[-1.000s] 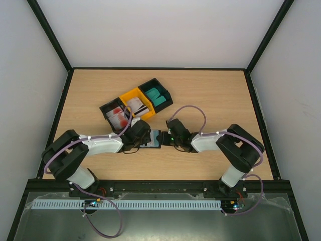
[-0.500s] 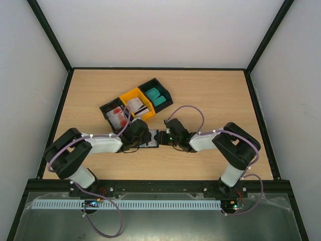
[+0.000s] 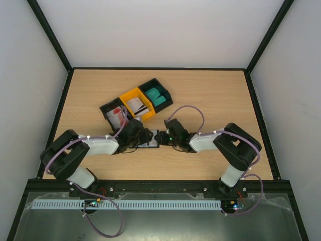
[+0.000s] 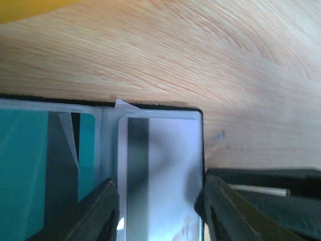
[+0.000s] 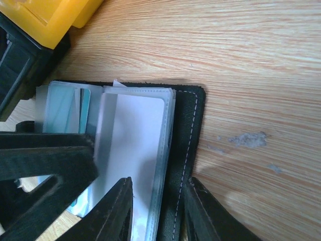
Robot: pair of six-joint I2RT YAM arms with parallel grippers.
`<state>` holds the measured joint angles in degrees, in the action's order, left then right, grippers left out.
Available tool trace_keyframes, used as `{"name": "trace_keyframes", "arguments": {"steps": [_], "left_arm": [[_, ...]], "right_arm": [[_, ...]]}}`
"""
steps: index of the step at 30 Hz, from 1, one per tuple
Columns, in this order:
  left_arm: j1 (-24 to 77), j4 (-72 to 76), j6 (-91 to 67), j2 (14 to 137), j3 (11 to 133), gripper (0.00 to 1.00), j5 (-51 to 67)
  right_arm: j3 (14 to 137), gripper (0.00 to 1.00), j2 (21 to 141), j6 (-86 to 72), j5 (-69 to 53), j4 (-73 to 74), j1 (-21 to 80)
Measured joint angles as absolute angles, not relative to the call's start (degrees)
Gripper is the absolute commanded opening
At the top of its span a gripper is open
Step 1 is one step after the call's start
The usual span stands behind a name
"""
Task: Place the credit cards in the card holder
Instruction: Insert the credit card into the card holder.
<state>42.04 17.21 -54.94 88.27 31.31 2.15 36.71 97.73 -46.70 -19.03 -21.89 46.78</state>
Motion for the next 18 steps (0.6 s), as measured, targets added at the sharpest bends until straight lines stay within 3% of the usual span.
{"name": "trace_keyframes", "arguments": {"steps": [9, 18], "left_arm": [[42.2, 9.9, -49.0, 77.9, 32.1, 0.97, 0.5], [40.1, 0.5, -46.0, 65.9, 33.6, 1.0, -9.4]], "right_arm": [[36.7, 0.38, 91.5, -46.5, -9.7, -10.2, 47.2], [36.7, 0.51, 82.1, -45.4, -4.9, -1.5, 47.2]]}}
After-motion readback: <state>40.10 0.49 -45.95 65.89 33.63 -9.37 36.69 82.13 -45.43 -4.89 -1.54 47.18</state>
